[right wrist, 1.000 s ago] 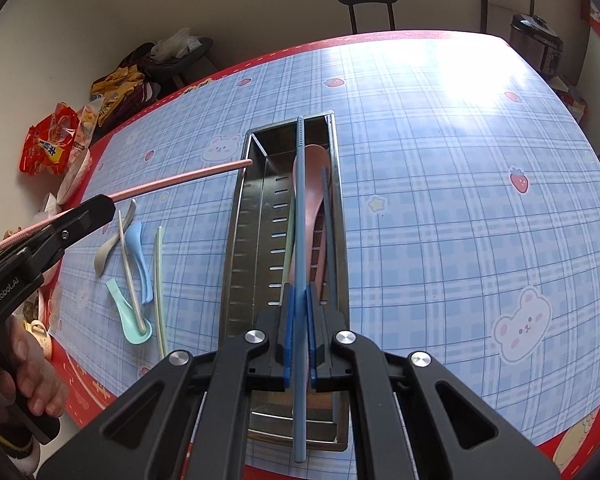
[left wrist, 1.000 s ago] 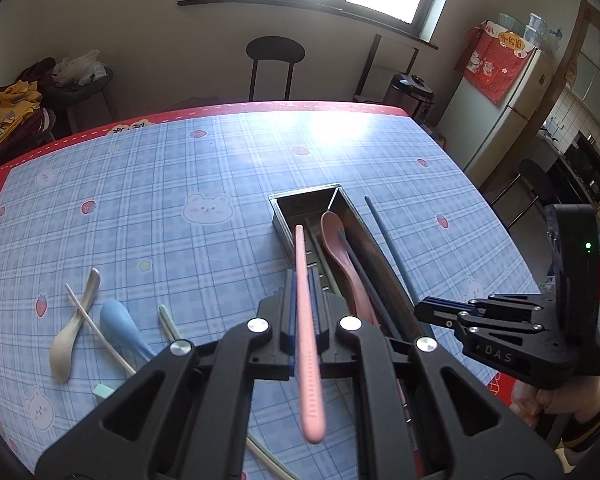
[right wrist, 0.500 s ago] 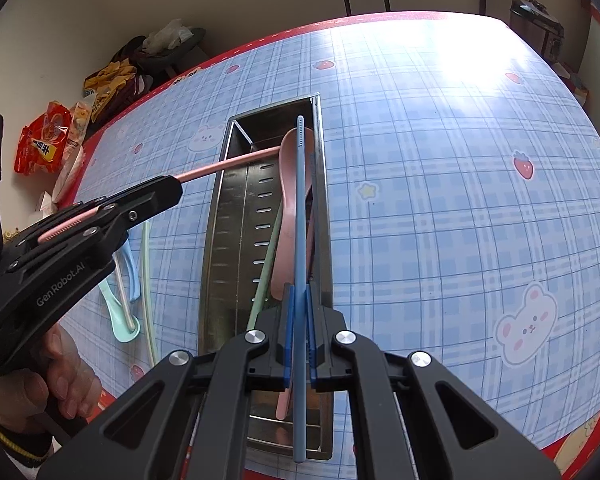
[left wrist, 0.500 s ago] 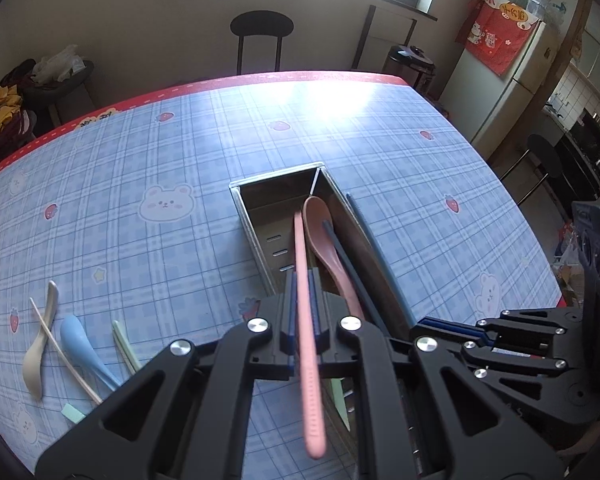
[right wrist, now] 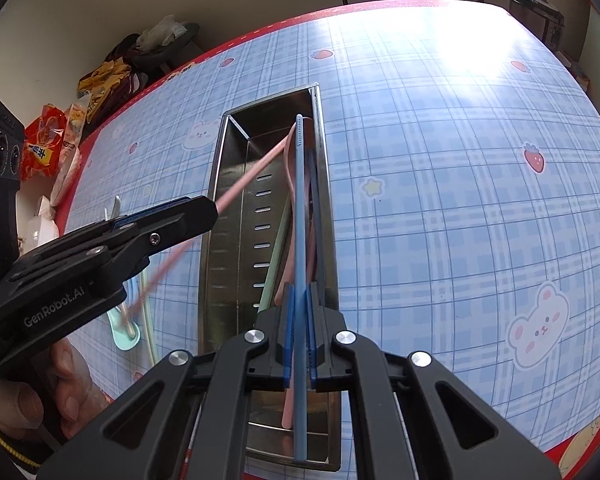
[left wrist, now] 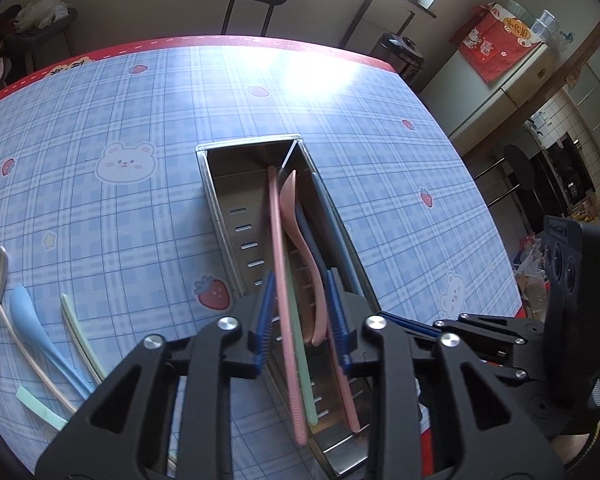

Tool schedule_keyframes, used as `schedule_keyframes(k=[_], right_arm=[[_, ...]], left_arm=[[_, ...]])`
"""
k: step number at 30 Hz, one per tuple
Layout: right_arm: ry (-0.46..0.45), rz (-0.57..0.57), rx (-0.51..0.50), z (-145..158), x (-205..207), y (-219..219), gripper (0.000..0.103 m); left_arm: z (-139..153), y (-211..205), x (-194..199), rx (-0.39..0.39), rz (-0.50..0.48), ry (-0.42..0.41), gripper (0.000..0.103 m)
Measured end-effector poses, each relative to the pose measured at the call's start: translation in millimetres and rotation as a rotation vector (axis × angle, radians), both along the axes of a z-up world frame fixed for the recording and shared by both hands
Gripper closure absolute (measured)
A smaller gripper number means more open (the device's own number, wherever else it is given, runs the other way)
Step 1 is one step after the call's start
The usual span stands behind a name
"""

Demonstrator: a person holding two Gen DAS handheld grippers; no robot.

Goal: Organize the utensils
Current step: 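Lower both chopsticks into the steel holder and open both grippers, then withdraw both grippers from the holder back to the remaining utensils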

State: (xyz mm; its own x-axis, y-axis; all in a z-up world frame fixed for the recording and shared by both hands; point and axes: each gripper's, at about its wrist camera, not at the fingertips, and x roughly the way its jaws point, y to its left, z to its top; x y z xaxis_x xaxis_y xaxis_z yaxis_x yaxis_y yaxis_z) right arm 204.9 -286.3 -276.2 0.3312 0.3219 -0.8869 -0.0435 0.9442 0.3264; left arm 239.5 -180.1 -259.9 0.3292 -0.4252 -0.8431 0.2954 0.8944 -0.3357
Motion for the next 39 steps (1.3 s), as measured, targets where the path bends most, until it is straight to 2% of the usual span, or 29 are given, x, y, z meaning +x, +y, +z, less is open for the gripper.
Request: schedule_keyframes(k=[1,2,4,7,10,11,13,15,16,18,21,23,27,32,36,39], right_arm=[[-0.001,-0.003,-0.001,1,0,0,0.096],[0.0,-0.005,-0.004,2,1,0,0.096],[0.0,-0.006,-0.002,4,2,-2,0.093],[-0.018,-0.008,-0.01,12,1,-4,0.08],[-0.04,-0.007,-0.018,21,-2,-3,0.067],[-0.048,-0.006,-0.02,23,-3,-3,0.062],[-0.064,-0.001,-0.024,29,-5,-1,0.053],[-0.075,0.008,-0.034,33,-7,2,0.039],[-0.079,0.011,-0.042,36,-9,3,0.035],[-0.088,0.019,-0.046,40,-11,6,0.023],[-0.1,0.035,-0.036,48,-13,13,0.011],[-0.108,0.047,-0.055,52,-15,20,0.007],[-0.13,0.073,-0.08,60,-18,38,0.006],[-0.134,0.104,-0.105,59,-21,64,0.006],[-0.118,0.146,-0.12,49,-26,91,0.006],[-0.094,0.188,-0.133,39,-28,114,0.006]], left_arm=[[1,-1,-1,-0.011,-0.006,-0.002,0.059],[3,-1,-1,-0.02,-0.009,-0.004,0.055],[8,-1,0,-0.022,-0.009,-0.01,0.055],[16,10,-1,-0.022,0.018,-0.034,0.045],[27,26,-3,-0.021,0.045,-0.057,0.04],[31,34,-4,-0.024,0.056,-0.067,0.034],[40,52,-8,-0.023,0.08,-0.094,0.028],[49,71,-14,-0.03,0.1,-0.105,0.013],[53,80,-16,-0.031,0.11,-0.114,0.008],[62,98,-22,-0.018,0.122,-0.129,0.006],[71,126,-32,0.005,0.125,-0.138,0.006],[74,145,-42,0.03,0.131,-0.144,0.006],[70,186,-61,0.076,0.176,-0.128,0.005],[56,236,-83,0.053,0.244,-0.097,0.005],[47,269,-98,0.063,0.302,-0.089,0.005],[34,289,-102,0.074,0.34,-0.049,0.005]])
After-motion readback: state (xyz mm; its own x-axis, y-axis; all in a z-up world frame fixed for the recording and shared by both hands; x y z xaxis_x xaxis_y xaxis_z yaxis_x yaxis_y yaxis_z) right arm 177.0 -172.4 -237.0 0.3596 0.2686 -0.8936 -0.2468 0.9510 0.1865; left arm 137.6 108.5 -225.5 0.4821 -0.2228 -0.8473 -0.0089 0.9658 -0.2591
